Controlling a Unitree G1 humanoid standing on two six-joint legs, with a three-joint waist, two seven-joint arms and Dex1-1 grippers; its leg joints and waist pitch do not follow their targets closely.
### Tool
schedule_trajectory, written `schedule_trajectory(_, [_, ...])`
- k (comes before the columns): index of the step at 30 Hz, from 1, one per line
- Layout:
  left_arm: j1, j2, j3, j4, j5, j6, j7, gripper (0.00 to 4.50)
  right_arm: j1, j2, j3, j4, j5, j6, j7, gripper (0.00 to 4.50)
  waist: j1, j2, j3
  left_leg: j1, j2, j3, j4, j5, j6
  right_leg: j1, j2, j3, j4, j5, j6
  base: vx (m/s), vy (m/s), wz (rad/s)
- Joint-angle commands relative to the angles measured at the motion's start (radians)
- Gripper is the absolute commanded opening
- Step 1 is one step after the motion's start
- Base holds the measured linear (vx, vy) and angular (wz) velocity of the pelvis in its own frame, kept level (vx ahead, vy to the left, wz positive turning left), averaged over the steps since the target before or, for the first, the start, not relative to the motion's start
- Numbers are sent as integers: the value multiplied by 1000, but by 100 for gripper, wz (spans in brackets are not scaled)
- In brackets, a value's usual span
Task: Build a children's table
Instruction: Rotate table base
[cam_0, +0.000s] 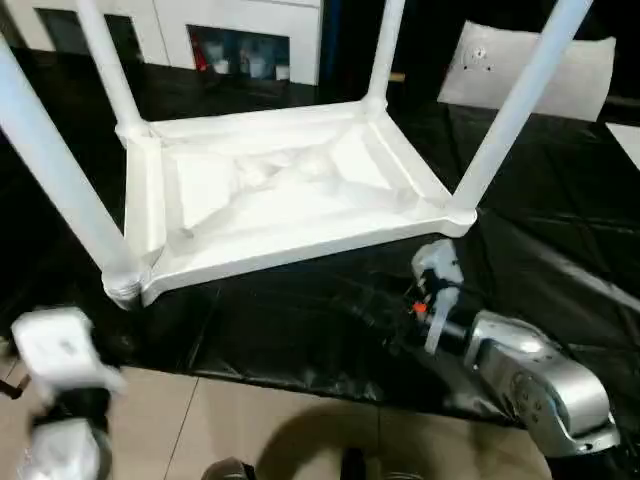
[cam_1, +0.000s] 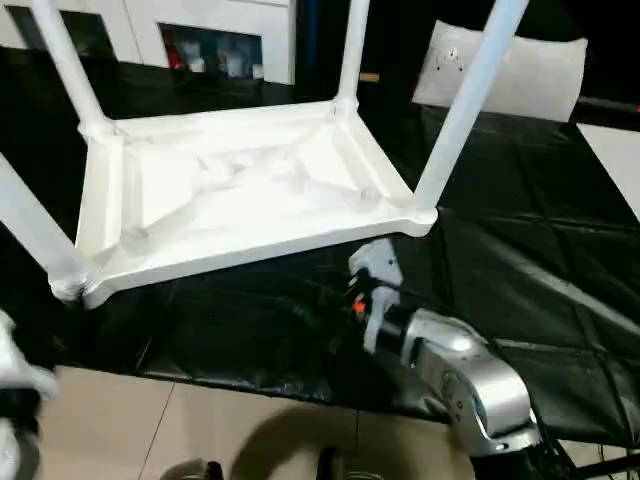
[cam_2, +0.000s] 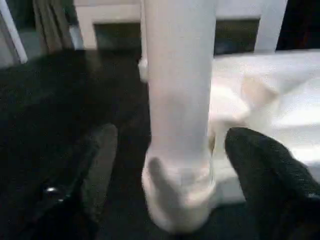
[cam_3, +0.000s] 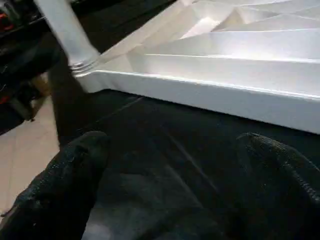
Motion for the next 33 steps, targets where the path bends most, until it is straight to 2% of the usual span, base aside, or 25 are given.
schedule_trajectory(1, [-58, 40, 17, 60, -26, 8, -34, 405, 10, -6, 9, -8, -22, 3, -12, 450, 2, 11, -45, 9, 18, -16, -82, -353, 36, 28, -54, 37, -90, -525, -9, 0, 0, 0])
schedule_trajectory(3, [-113, 77, 27, 103, -31, 18, -50, 428, 13, -5, 10, -7, -30, -1, -25, 450, 4, 15, -48, 6, 21, -16, -84, -329, 34, 32, -54, 39, -82, -472, -29, 0, 0, 0])
schedule_trajectory(4, [-134, 91, 32, 123, -33, 24, -54, 434, 14, -4, 10, -7, -33, -2, -32, 450, 7, 21, -53, 10, 23, -16, -82, -318, 29, 33, -55, 41, -74, -430, -47, 0, 0, 0])
schedule_trajectory(5, [-147, 99, 34, 136, -34, 28, -57, 440, 15, -4, 10, -8, -35, -2, -37, 450, 6, 19, -53, 8, 23, -14, -83, -309, 28, 34, -56, 42, -73, -407, -57, 0, 0, 0])
schedule_trajectory(6, [-171, 114, 40, 161, -38, 24, -63, 446, 17, -6, 10, -8, -37, -2, -40, 450, 10, 24, -56, 7, 25, -14, -82, -287, 28, 39, -56, 43, -65, -357, -78, 0, 0, 0])
schedule_trajectory(7, [-187, 123, 45, 178, -41, 19, -68, 446, 19, -8, 10, -8, -38, -1, -42, 450, 11, 22, -58, 7, 23, -10, -80, -273, 31, 38, -54, 44, -62, -324, -91, 0, 0, 0])
schedule_trajectory(8, [-204, 134, 47, 196, -49, 22, -80, 446, 22, -11, 11, -8, -42, -2, -44, 450, 12, 24, -62, 9, 23, -9, -78, -263, 31, 39, -55, 46, -58, -301, -103, 0, 0, 0])
schedule_trajectory(9, [-220, 145, 46, 215, -59, 23, -92, 446, 26, -14, 10, -6, -50, -3, -48, 450, 14, 24, -63, 7, 23, -8, -77, -235, 34, 42, -56, 46, -54, -256, -123, 0, 0, 0])
schedule_trajectory(11, [-253, 168, 45, 257, -96, 44, -130, 446, 28, -12, 6, 17, -88, -19, -78, 450, 18, 27, -67, 8, 23, -5, -73, -201, 37, 44, -57, 48, -46, -204, -150, 0, 0, 0])
schedule_trajectory(14, [-270, 196, 21, 283, -170, 79, -245, 446, 7, 10, -10, 72, -145, -40, -159, 450, 21, 28, -69, 8, 22, -2, -72, -187, 30, 47, -58, 48, -39, -189, -178, 0, 0, 0])
schedule_trajectory(15, [-269, 207, -1, 273, -220, 98, -326, 446, -15, 31, -22, 117, -179, -51, -223, 450, 20, 29, -69, 8, 21, 0, -73, -198, 22, 46, -61, 50, -42, -219, -181, 0, 0, 0])
schedule_trajectory(16, [-266, 210, -18, 254, -260, 116, -380, 446, -37, 49, -28, 159, -206, -54, -277, 450, 16, 24, -68, 6, 20, -1, -75, -210, 8, 47, -61, 49, -40, -253, -183, 0, 0, 0])
schedule_trajectory(18, [-261, 210, -31, 233, -294, 139, -415, 446, -55, 59, -29, 194, -229, -58, -315, 450, 16, 24, -62, 15, 21, 0, -76, -264, -9, 39, -63, 50, -46, -329, -173, 0, 0, 0])
schedule_trajectory(19, [-244, 220, -79, 190, -335, 159, -487, 446, -98, 79, -12, 280, -271, -82, -363, 450, 17, 28, -60, 21, 22, 0, -76, -303, -16, 34, -63, 51, -51, -375, -161, 0, 0, 0])
schedule_trajectory(20, [-234, 224, -106, 166, -357, 180, -518, 446, -120, 86, -1, 321, -292, -94, -382, 450, 17, 22, -61, 22, 21, 0, -76, -314, -19, 34, -64, 50, -52, -392, -158, 0, 0, 0])
schedule_trajectory(23, [-214, 244, -193, 111, -387, 220, -589, 446, -176, 121, 13, 426, -317, -127, -409, 450, 23, 26, -59, 31, 23, 1, -76, -349, -27, 25, -61, 52, -56, -420, -139, 0, 0, 0])
schedule_trajectory(24, [-213, 246, -210, 104, -392, 227, -600, 446, -188, 127, 15, 447, -320, -135, -410, 450, 22, 15, -62, 23, 23, 1, -78, -338, -27, 34, -60, 52, -53, -409, -134, 0, 0, 0])
schedule_trajectory(25, [-213, 247, -224, 95, -396, 236, -610, 446, -198, 134, 15, 464, -324, -141, -413, 450, 26, 21, -62, 22, 24, -1, -79, -324, -27, 36, -62, 53, -49, -398, -130, 0, 0, 0])
schedule_trajectory(27, [-215, 245, -296, 53, -417, 279, -657, 446, -246, 170, 12, 542, -340, -174, -428, 450, 21, 8, -67, 15, 25, -1, -80, -291, -29, 42, -66, 54, -41, -378, -132, 0, 0, 0])
schedule_trajectory(28, [-217, 242, -320, 40, -424, 292, -671, 446, -261, 181, 10, 564, -342, -184, -431, 450, 17, 12, -64, 13, 22, 0, -78, -286, -28, 42, -64, 54, -42, -373, -130, 0, 0, 0])
schedule_trajectory(29, [-225, 237, -371, 15, -433, 314, -693, 446, -288, 203, 6, 599, -340, -206, -431, 450, 14, 11, -63, 12, 21, 0, -79, -285, -27, 44, -63, 54, -42, -379, -127, 0, 0, 0])
schedule_trajectory(30, [-227, 236, -380, 10, -435, 319, -696, 446, -292, 207, 5, 605, -341, -211, -431, 450, 8, 7, -65, 8, 21, -3, -79, -287, -27, 49, -65, 52, -40, -398, -121, 0, 0, 0])
schedule_trajectory(32, [-236, 230, -412, -6, -444, 337, -704, 446, -308, 218, 5, 623, -345, -223, -432, 450, 2, 8, -66, 11, 21, -1, -77, -284, -29, 46, -63, 54, -41, -393, -120, 0, 0, 0])
schedule_trajectory(33, [-245, 222, -434, -14, -448, 348, -706, 446, -316, 222, 6, 632, -348, -230, -432, 450, -4, 2, -68, 9, 20, 1, -75, -274, -27, 47, -62, 54, -40, -378, -123, 0, 0, 0])
